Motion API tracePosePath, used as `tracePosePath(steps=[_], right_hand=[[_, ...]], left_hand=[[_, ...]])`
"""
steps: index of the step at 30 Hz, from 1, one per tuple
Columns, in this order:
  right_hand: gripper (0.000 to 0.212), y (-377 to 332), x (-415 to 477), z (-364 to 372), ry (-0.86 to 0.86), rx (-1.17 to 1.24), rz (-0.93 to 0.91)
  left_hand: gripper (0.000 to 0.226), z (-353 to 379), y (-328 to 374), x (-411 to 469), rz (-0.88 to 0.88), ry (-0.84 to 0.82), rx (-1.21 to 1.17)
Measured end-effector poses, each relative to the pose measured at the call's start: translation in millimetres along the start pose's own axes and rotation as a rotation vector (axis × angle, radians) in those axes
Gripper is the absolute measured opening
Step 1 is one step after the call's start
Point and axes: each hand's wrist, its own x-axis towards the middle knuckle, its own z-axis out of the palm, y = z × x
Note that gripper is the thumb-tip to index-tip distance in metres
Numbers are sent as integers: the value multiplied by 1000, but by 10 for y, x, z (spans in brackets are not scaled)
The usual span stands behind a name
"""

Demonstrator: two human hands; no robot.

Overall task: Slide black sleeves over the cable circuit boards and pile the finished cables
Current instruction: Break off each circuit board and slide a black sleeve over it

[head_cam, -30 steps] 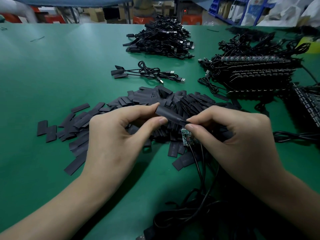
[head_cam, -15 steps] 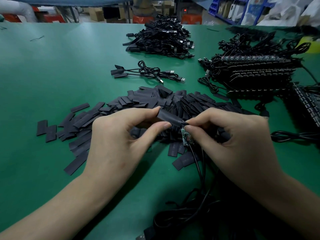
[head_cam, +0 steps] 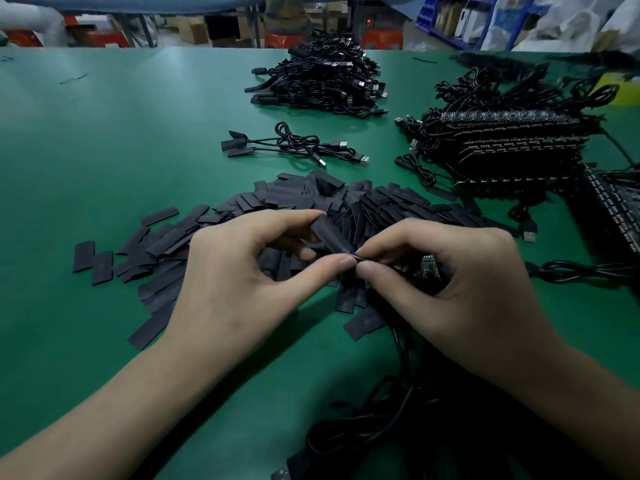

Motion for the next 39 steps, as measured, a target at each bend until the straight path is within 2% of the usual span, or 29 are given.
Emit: tracePosePath(steps=[3,5,12,20,24,26,29,33,36,39], right_hand=[[9,30,6,-25,-42,192,114],[9,49,11,-40,-45,197,127],[7,68,68,-117,-96,-62,-45],[15,80,56,-139,-169,-330,-216],[17,99,63,-131,-187,-388,-282],[14,109,68,-123,-184,-340,-236],[13,115,79,-133,-155,-135,-41],[18,80,83,-136,-286,141,161],[11,57,62,-102,-277,149,145],[10,72,54,-90,-163,-8,58]], left_hand=[[43,-29,-24,8,54,-1,66],[45,-36,-38,8,93,0,106],[46,-37,-88,2,215,-54,171],[48,-36,-82,-2,163,-126,114],[44,-20,-30,-23,124,-150,60],[45,-9,-11,-28,118,-153,46],[49,-17,-15,-13,114,-85,63],[48,-47,-19,4,128,30,124],[47,-34,-12,2,145,39,134],[35,-47,-17,3,131,55,104]])
